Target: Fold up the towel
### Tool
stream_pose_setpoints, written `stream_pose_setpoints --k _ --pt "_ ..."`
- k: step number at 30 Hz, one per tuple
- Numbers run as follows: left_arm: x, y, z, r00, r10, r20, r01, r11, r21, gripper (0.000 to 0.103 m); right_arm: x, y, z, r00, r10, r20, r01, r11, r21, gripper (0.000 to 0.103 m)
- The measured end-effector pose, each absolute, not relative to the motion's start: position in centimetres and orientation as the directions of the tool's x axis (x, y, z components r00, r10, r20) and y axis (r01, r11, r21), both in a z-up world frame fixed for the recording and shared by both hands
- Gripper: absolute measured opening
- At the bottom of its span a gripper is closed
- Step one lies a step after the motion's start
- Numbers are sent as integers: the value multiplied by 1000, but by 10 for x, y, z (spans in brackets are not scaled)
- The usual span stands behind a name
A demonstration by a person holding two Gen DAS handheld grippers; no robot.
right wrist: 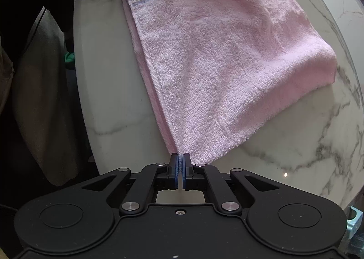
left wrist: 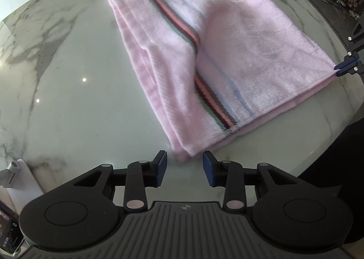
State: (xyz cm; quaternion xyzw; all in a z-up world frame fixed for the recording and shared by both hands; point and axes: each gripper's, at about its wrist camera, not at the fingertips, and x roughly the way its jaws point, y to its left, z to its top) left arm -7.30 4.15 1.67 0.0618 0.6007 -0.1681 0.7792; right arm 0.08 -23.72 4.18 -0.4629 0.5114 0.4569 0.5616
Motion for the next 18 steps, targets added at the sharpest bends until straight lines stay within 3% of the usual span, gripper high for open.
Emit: stream_pose_setpoints --k 3,6,8,10,18 --pt "-73 43 17 220 -195 -956 337 935 -113 34 -1 -238 33 44 42 -998 -986 165 -36 3" --pt "-73 48 24 216 -232 -948 332 931 -152 34 -5 -237 25 -21 -4 -1000 -989 147 20 12" --pt "-73 49 36 239 -243 -940 335 929 -155 34 -6 -240 29 -54 -9 -999 -988 144 52 28" --pt "-69 51 47 253 -263 -931 332 927 -172 34 -1 -242 38 -65 19 -998 -983 169 68 33" --pt "-34 45 67 288 -247 -925 300 941 -157 34 28 -238 73 49 154 -987 -957 290 -2 33"
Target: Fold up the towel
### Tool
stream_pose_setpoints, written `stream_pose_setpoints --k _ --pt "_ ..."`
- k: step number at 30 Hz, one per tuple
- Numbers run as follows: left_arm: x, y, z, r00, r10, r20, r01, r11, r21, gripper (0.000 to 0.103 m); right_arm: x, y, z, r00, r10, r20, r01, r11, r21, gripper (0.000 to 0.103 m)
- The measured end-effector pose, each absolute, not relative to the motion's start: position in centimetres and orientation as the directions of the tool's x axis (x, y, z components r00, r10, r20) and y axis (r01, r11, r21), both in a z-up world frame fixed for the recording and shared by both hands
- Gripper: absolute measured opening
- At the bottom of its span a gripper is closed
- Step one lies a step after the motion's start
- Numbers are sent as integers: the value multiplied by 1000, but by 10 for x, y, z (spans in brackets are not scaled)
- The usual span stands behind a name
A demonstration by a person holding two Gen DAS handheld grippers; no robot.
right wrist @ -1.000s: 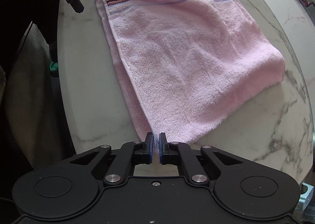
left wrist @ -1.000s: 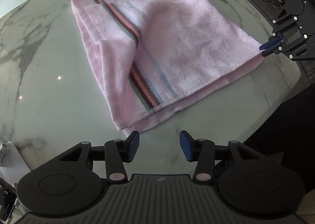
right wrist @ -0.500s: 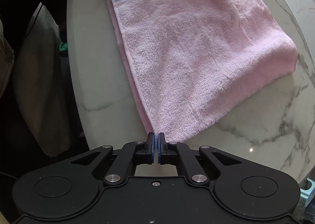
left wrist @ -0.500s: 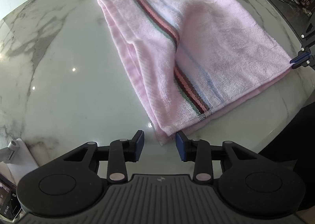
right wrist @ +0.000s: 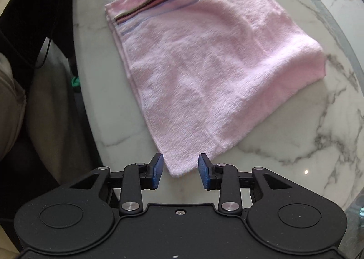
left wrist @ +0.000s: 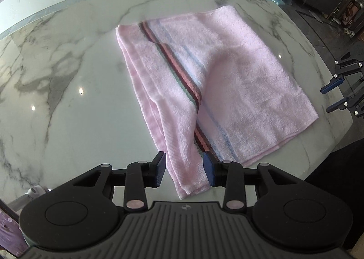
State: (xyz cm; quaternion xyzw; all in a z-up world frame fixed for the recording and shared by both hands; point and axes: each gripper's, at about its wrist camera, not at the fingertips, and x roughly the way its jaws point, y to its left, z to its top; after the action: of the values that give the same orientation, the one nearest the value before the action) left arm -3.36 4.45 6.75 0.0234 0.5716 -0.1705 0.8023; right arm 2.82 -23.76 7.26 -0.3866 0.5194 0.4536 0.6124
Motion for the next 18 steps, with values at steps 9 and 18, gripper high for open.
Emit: stream_pose_setpoints --k 9,18 --pt "12 49 52 260 -254 -931 213 956 -202 33 45 -212 38 63 168 -984 -959 283 -13 33" --pt "46 49 35 211 -251 -945 161 962 -220 22 52 -209 10 6 154 -988 -962 271 36 33"
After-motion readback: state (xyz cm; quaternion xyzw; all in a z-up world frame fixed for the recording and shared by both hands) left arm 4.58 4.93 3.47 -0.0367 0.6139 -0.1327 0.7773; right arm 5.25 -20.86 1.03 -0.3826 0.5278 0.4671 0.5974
